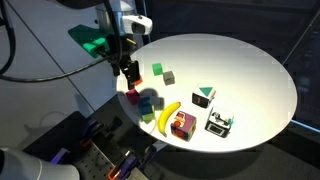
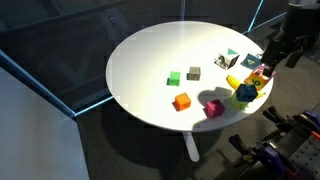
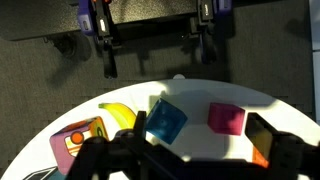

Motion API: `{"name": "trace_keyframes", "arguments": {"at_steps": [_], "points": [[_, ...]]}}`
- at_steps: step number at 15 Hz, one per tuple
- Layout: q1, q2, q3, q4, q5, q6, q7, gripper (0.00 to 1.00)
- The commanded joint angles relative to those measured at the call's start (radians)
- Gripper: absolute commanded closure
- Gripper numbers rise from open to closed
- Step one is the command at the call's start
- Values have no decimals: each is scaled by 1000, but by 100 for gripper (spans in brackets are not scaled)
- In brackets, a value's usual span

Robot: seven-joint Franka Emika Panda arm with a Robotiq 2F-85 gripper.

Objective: Put the blue block on the light green block

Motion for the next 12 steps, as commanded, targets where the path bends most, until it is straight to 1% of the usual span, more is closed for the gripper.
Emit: {"name": "trace_keyframes", "arguments": {"at_steps": [1, 7, 12], "points": [[-19, -168, 3, -52, -12, -62, -36, 0], [-27, -355, -8, -88, -2, -98, -74, 0], [-39, -427, -10, -96, -5, -107, -77, 0]]}}
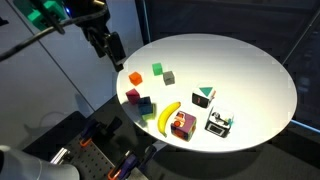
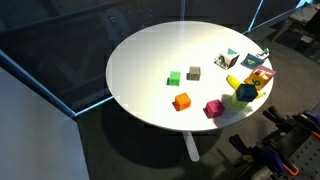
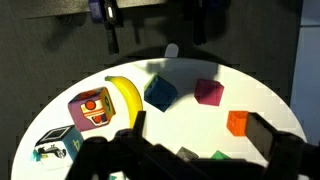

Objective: Put the blue block on the light green block

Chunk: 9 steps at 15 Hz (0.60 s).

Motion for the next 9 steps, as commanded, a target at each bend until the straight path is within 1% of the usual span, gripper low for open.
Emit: {"name": "trace_keyframes", "arguments": {"at_steps": [1, 2, 3, 9], "points": [[-19, -64, -3, -18, -7, -20, -20, 0], [-24, -71, 0, -21, -13, -17, -16, 0], [-13, -33, 6, -7, 5, -4, -5, 0], [-18, -50, 5, -13, 4, -4, -4, 0]]}}
